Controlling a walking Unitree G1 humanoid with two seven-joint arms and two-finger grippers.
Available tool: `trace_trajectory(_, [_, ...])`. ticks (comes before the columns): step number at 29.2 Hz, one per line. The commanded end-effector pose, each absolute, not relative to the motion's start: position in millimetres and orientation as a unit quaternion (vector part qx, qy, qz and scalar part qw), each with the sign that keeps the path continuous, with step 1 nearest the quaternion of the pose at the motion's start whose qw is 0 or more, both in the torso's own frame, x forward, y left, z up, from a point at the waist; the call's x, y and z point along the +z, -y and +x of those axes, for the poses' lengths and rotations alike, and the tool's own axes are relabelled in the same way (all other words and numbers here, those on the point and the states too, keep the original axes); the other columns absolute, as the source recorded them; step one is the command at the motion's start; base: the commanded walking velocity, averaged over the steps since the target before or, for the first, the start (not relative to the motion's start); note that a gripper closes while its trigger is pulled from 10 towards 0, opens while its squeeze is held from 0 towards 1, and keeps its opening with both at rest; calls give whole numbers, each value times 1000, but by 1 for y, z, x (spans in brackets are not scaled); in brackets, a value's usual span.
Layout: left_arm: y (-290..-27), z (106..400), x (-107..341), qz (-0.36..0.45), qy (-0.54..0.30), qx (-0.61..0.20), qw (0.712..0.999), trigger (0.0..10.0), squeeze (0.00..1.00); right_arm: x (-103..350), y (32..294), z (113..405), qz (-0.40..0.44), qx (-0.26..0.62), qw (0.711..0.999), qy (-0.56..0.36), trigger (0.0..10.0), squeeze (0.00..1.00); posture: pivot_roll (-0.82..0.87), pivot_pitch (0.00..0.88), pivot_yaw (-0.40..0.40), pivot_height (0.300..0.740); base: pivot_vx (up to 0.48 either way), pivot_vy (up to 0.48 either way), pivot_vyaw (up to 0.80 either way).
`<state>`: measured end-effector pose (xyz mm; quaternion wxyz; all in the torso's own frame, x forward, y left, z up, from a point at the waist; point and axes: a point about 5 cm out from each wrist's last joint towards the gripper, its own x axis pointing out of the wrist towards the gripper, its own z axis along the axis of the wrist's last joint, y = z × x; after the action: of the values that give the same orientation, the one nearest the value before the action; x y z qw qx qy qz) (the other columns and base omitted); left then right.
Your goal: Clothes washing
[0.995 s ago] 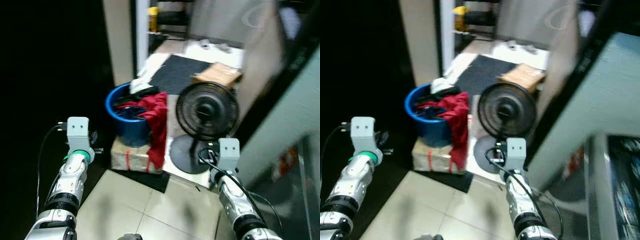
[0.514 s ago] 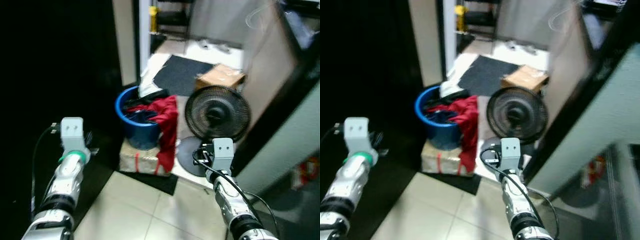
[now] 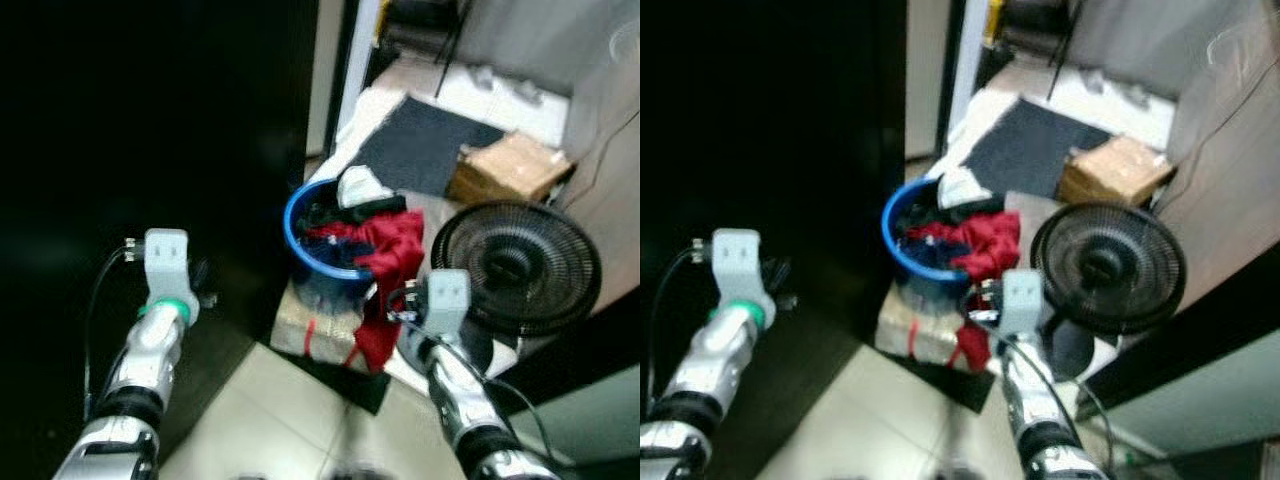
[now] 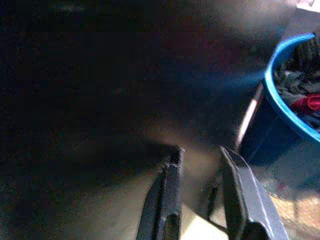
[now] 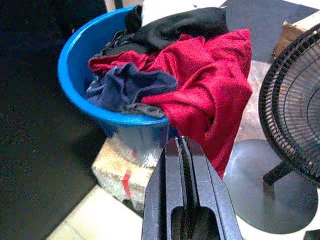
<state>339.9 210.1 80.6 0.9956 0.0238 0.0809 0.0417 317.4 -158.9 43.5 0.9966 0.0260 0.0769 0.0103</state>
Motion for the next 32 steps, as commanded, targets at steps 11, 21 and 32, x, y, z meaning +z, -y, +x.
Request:
trace_trajectory(11, [-221, 343, 86, 21, -81, 64, 994, 10000, 0, 34, 171, 310, 30, -10, 994, -100, 10000, 0, -32, 49, 26, 740, 411, 0, -792])
trace_trajectory(21, [-222, 342, 86, 22, -81, 65, 994, 10000, 0, 35, 172, 311, 20, -10, 995, -97, 10000, 0, -29, 47, 24, 740, 412, 0, 0])
trace_trajectory(32, [-222, 342, 85, 23, -82, 65, 994, 10000, 0, 36, 171, 312, 16, -8, 995, -96, 10000, 0, -31, 39, 23, 740, 404, 0, 0])
